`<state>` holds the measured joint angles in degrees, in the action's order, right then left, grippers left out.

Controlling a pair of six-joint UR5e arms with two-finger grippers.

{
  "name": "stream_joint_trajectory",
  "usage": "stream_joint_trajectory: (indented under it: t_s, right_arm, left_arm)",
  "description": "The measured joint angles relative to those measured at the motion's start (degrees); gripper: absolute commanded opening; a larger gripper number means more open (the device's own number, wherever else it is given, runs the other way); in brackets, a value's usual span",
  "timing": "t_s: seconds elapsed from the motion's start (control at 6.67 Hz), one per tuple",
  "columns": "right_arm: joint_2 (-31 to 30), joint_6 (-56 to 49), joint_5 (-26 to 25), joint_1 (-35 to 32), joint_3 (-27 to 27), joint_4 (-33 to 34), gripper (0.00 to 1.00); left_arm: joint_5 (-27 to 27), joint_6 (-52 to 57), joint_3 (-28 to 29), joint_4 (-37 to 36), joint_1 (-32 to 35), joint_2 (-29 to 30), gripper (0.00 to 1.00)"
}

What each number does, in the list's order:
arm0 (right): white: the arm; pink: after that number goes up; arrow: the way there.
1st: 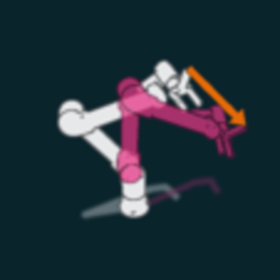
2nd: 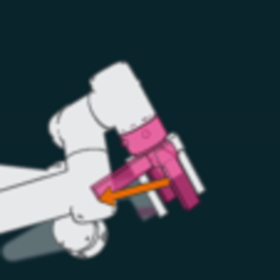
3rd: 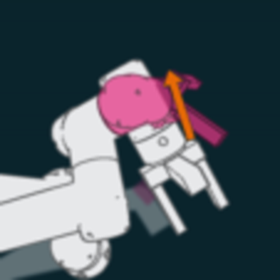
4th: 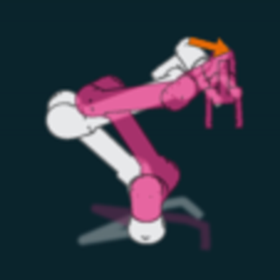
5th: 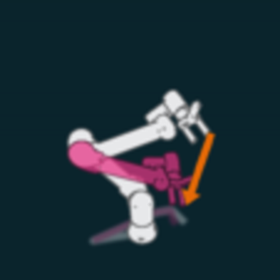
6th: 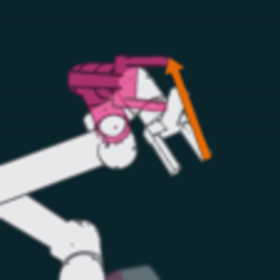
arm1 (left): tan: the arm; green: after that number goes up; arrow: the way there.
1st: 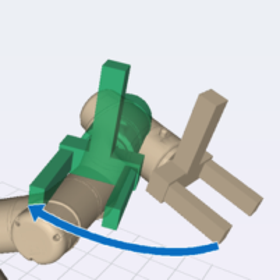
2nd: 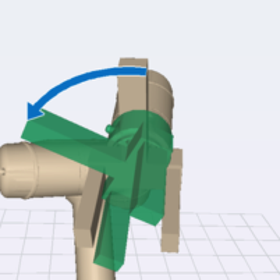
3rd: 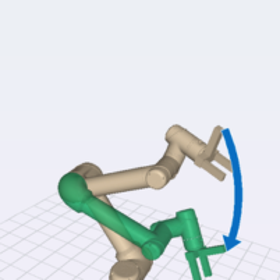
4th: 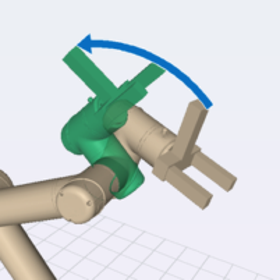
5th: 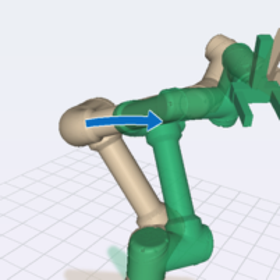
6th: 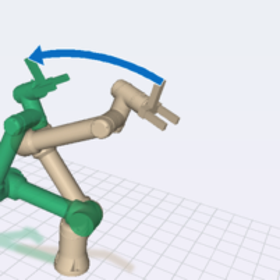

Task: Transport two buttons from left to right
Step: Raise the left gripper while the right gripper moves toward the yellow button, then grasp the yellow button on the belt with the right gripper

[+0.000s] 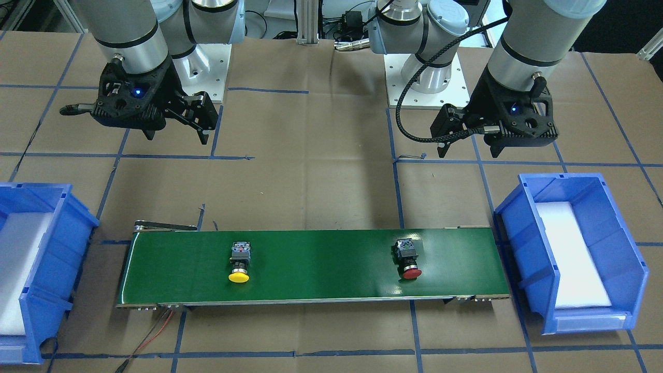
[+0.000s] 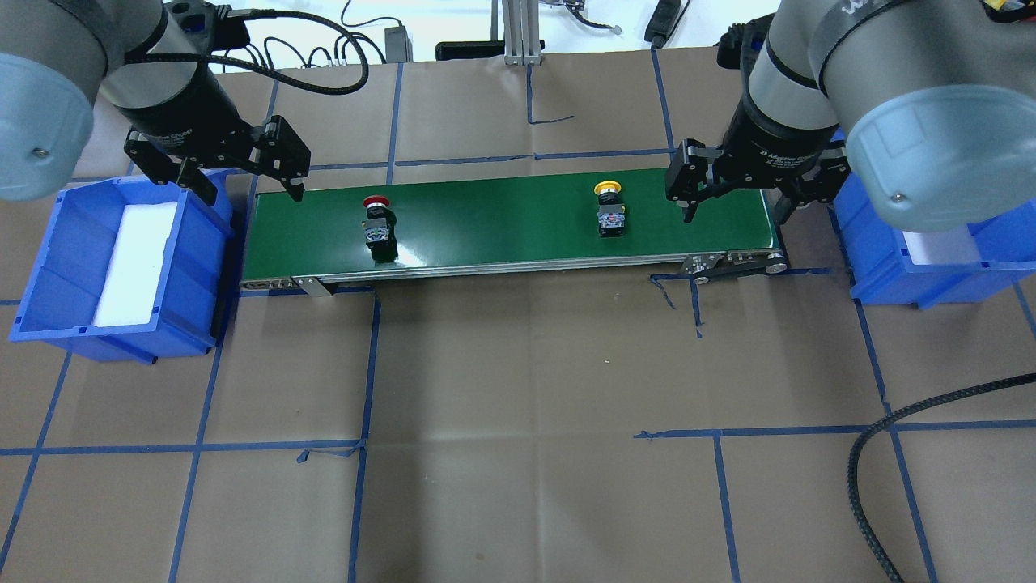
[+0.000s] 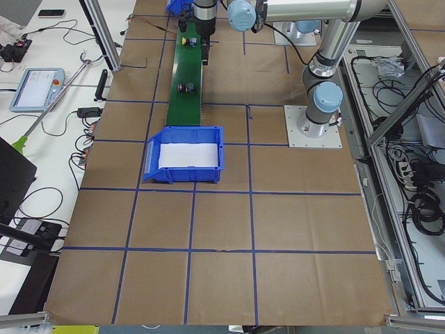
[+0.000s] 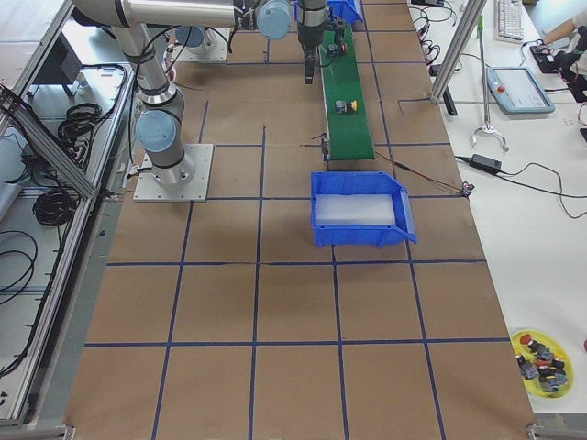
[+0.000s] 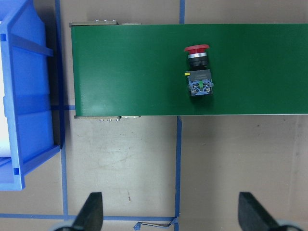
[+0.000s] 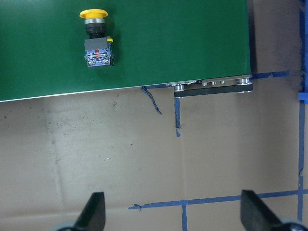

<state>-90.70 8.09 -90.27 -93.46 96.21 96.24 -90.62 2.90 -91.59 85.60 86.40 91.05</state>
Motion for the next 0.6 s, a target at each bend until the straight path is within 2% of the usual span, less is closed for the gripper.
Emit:
stream_joint_trajectory:
  t_s: [0.3,0.6]
  right_arm:
    - [0.6,0.0,0.3,0.0,0.0,1.8,1.0]
    - [4.3,0.0,1.9,-0.1,-0.1,8.5,1.0]
  left_arm:
    - [0.0,0.0,0.1,0.0,0.0,0.0,1.0]
    - [0.0,0.0,0.3,0.0,0.0,0.2,1.0]
